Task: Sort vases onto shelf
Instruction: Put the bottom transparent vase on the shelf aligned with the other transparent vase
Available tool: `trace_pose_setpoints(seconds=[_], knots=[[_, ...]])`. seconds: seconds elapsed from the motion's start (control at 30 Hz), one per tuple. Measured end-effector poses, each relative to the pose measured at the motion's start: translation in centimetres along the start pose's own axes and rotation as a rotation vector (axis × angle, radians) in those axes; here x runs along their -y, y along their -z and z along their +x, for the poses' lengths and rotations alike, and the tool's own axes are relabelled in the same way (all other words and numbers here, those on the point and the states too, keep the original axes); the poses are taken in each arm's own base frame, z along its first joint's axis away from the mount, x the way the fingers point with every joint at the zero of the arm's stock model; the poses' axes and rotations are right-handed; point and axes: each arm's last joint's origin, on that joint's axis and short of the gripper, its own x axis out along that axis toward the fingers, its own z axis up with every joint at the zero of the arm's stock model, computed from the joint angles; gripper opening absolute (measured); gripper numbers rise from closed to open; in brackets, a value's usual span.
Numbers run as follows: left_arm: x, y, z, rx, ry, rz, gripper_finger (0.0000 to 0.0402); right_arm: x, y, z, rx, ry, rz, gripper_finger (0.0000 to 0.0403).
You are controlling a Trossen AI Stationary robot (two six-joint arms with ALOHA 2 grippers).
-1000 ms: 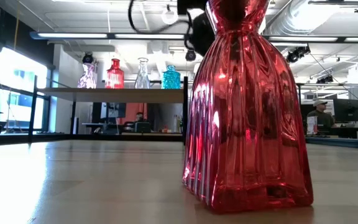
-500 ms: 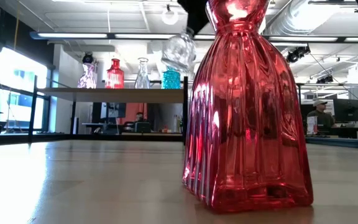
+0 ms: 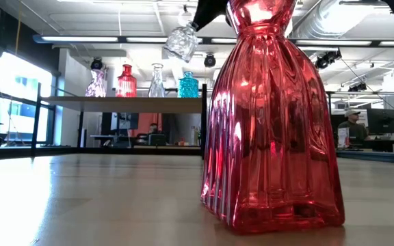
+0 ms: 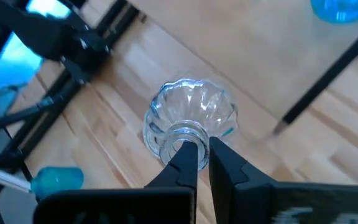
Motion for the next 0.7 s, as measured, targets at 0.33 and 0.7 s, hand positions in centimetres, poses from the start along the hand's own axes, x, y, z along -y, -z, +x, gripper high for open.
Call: trace_pose_setpoints(seconds=[0.33,0.7], knots=[[0.0,0.0,0.0,0.0,-0.006,0.013,0.0104,0.4,-1.9,-0.1,0.124,-0.063,-0.035,0.0],[0.0,-0.1,0.1,-0.002,-0.009,-0.089,0.0104,1.3,-4.9,-0.7,0.294,-0.161,-0.1,0.0]])
